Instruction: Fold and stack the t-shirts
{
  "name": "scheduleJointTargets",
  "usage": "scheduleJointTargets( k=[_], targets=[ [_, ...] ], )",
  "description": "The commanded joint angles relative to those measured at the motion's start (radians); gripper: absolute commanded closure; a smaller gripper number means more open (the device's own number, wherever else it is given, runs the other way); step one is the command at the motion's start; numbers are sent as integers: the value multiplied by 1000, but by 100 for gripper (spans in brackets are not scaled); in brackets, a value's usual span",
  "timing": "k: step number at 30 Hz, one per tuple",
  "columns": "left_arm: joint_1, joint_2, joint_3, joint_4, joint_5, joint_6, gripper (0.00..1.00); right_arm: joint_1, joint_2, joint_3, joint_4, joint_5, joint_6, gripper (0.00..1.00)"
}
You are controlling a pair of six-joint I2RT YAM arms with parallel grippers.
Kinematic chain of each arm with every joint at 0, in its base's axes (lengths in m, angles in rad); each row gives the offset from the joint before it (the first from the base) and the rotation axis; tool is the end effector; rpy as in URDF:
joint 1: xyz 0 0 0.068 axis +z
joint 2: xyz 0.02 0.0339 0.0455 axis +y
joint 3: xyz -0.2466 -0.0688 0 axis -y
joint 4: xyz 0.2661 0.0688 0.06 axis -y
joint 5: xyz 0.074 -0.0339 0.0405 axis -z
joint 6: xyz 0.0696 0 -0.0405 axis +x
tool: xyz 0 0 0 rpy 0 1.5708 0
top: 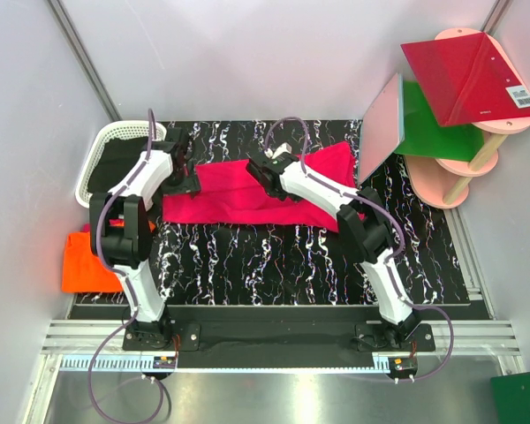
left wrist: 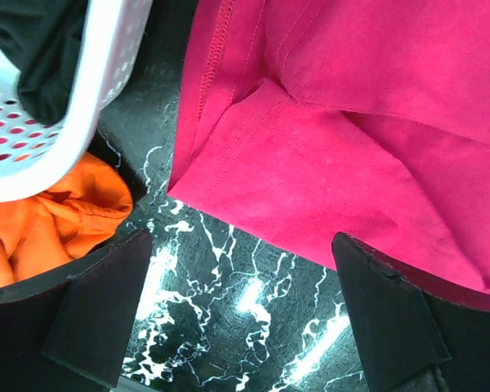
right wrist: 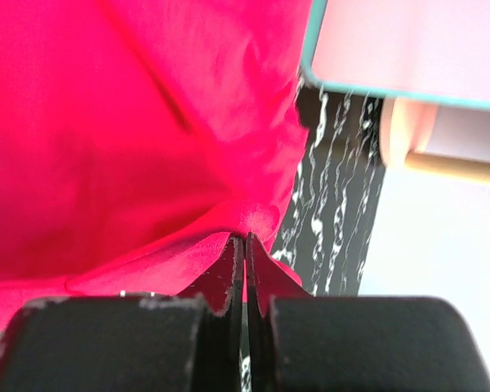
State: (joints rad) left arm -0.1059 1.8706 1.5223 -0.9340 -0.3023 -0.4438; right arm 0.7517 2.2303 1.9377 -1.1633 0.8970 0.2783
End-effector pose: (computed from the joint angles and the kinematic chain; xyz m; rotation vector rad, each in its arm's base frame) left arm 0.4033 -0.0220 0.1800 -0.5259 2.7190 0.2967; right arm 0.3707 0.2721 0.1724 -0.5063 2.3868 -0.9523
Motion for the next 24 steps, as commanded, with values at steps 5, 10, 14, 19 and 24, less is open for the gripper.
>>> scheduleJointTargets(
  k=[5,10,14,19,24],
  targets=[
    [-2,79,-51,11,37,-18,3,-31,138,219,48,186,-180,100],
    [-2,79,-51,4,25,-10,3,-51,181,277,48,235,-197,100],
    [-2,90,-45,-5,9,-4,3,-67,203,309,48,266,-189,100],
    [-2,101,-47,-20,3,-10,3,-94,261,397,53,299,-215,99],
    [-2,107,-47,-35,-11,-9,3,-140,322,435,94,307,-254,65]
  ],
)
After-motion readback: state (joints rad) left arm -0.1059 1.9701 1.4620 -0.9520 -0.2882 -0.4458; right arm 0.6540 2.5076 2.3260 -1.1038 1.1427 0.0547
